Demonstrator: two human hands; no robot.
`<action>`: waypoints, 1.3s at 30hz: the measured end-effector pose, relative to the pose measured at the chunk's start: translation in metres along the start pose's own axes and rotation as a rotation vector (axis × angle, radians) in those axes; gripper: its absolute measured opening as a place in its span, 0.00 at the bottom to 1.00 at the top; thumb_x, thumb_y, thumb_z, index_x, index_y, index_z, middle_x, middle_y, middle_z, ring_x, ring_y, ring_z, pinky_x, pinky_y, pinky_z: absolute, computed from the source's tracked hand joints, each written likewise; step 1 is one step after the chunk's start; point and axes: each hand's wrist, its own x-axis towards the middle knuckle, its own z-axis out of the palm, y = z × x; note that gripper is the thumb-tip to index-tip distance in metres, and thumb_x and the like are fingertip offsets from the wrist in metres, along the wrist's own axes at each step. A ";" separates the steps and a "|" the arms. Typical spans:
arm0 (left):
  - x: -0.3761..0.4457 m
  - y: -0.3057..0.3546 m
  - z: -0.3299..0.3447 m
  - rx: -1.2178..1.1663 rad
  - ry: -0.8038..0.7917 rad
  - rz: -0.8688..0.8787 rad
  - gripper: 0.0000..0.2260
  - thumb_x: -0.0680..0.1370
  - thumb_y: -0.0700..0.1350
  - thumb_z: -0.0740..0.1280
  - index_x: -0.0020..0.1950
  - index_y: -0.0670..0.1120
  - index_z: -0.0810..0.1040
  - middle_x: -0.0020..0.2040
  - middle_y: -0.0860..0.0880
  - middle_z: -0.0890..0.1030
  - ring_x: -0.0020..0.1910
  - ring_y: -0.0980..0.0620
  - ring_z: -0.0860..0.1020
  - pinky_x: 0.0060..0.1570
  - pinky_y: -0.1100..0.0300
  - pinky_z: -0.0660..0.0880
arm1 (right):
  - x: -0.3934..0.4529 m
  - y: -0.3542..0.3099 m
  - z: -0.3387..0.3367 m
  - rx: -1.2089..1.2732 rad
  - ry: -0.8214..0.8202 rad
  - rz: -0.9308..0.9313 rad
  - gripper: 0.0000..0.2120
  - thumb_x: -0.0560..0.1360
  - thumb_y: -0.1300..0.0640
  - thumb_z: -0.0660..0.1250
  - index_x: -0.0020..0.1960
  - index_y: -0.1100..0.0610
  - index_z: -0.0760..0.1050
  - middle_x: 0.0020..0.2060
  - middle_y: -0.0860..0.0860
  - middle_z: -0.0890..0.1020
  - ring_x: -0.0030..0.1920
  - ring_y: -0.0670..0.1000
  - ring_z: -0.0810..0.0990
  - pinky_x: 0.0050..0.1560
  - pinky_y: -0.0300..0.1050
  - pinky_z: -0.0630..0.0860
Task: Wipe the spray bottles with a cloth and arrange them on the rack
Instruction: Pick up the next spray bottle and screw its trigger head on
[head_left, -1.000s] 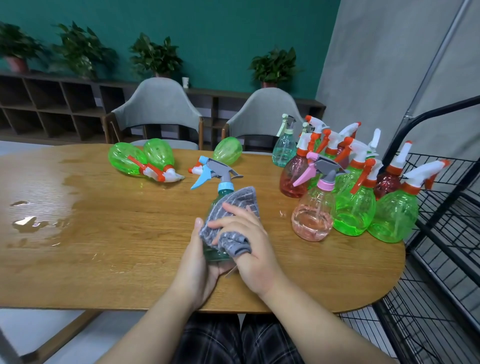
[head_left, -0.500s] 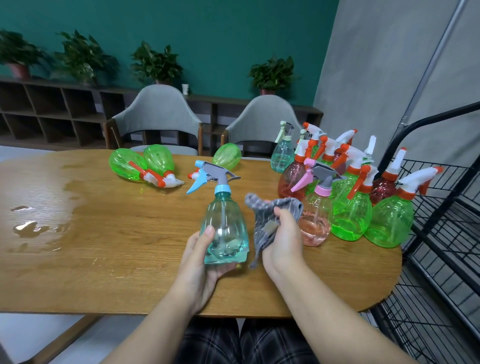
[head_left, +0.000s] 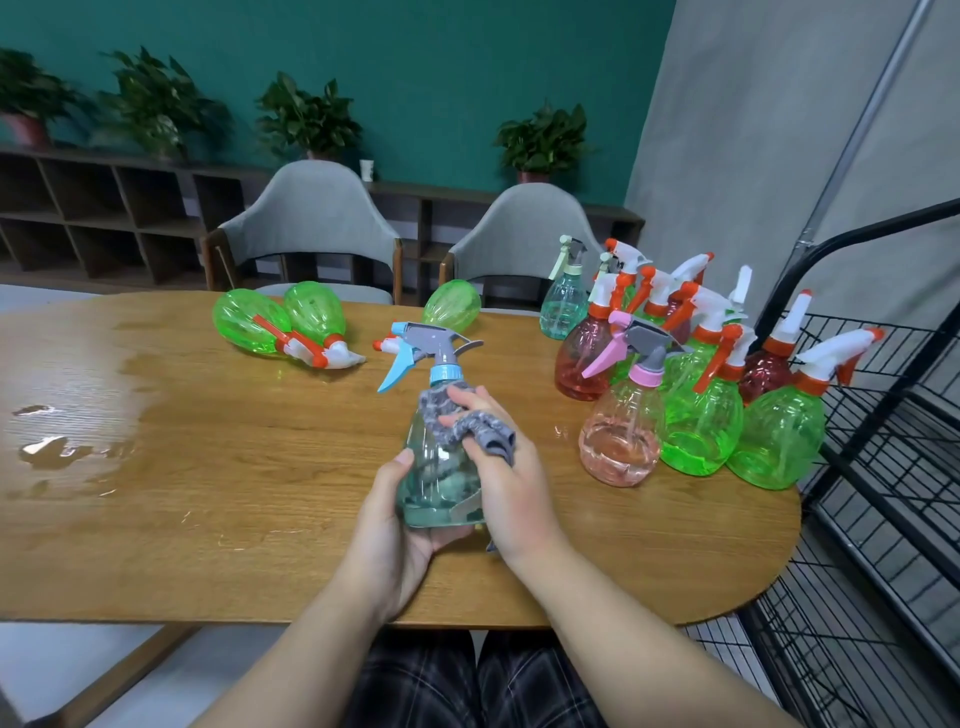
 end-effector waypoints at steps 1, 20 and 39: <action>0.000 0.000 0.000 -0.011 0.002 -0.005 0.18 0.80 0.50 0.56 0.63 0.43 0.76 0.54 0.42 0.84 0.48 0.48 0.83 0.40 0.50 0.82 | -0.002 0.002 -0.001 -0.013 -0.008 -0.024 0.19 0.68 0.58 0.61 0.56 0.45 0.79 0.62 0.37 0.74 0.69 0.34 0.64 0.68 0.34 0.60; 0.000 0.002 0.003 -0.047 -0.009 -0.024 0.23 0.74 0.57 0.64 0.62 0.44 0.77 0.56 0.40 0.82 0.48 0.46 0.83 0.42 0.53 0.82 | -0.004 -0.004 -0.023 0.894 0.317 0.445 0.16 0.75 0.59 0.57 0.34 0.62 0.77 0.37 0.59 0.80 0.43 0.58 0.79 0.56 0.54 0.73; 0.002 -0.001 0.002 0.064 -0.009 -0.045 0.24 0.78 0.56 0.59 0.69 0.45 0.73 0.63 0.41 0.80 0.57 0.44 0.81 0.44 0.48 0.81 | 0.004 0.007 -0.013 -0.288 -0.156 -0.182 0.20 0.75 0.59 0.59 0.57 0.35 0.74 0.62 0.26 0.69 0.73 0.33 0.54 0.72 0.33 0.51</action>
